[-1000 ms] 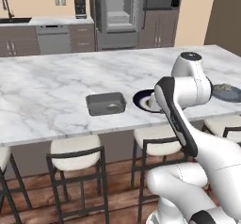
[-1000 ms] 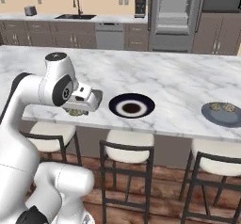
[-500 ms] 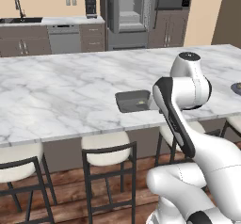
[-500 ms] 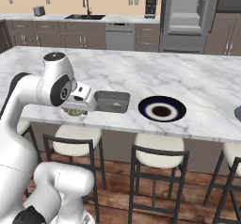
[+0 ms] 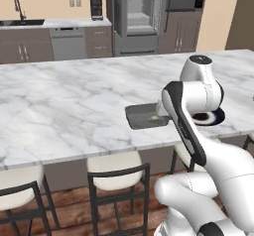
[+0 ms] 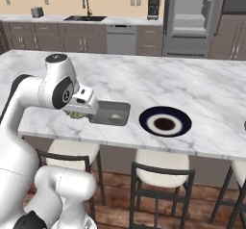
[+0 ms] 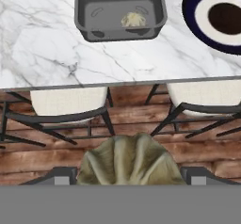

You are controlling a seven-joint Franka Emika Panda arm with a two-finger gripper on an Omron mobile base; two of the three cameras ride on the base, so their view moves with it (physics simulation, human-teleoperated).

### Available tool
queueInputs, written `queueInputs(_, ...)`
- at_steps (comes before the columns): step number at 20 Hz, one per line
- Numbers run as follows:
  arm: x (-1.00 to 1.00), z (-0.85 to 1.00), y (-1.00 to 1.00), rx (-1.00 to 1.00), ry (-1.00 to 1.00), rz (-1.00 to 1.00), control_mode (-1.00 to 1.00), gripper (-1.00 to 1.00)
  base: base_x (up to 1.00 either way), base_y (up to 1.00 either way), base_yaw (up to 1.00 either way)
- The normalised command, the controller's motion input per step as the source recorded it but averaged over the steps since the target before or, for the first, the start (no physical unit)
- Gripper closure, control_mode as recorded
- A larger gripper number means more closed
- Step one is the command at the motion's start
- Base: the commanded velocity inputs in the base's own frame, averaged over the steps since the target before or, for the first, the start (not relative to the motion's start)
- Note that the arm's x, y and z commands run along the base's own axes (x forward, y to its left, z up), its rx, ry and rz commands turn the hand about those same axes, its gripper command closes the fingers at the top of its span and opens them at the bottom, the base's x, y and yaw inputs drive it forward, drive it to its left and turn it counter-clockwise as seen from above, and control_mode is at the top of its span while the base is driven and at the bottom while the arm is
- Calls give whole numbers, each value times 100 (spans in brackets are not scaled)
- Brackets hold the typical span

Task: Place two dumplings into each of the tupperware containers and then place the containers in the fridge.

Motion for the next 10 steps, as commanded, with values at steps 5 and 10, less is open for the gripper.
queueInputs(5, 0, 0, 0, 0, 0, 0, 100, 100, 46, 0, 0)
queueInputs(10, 20, 0, 0, 0, 0, 0, -100, 100, 27, 0, 0)
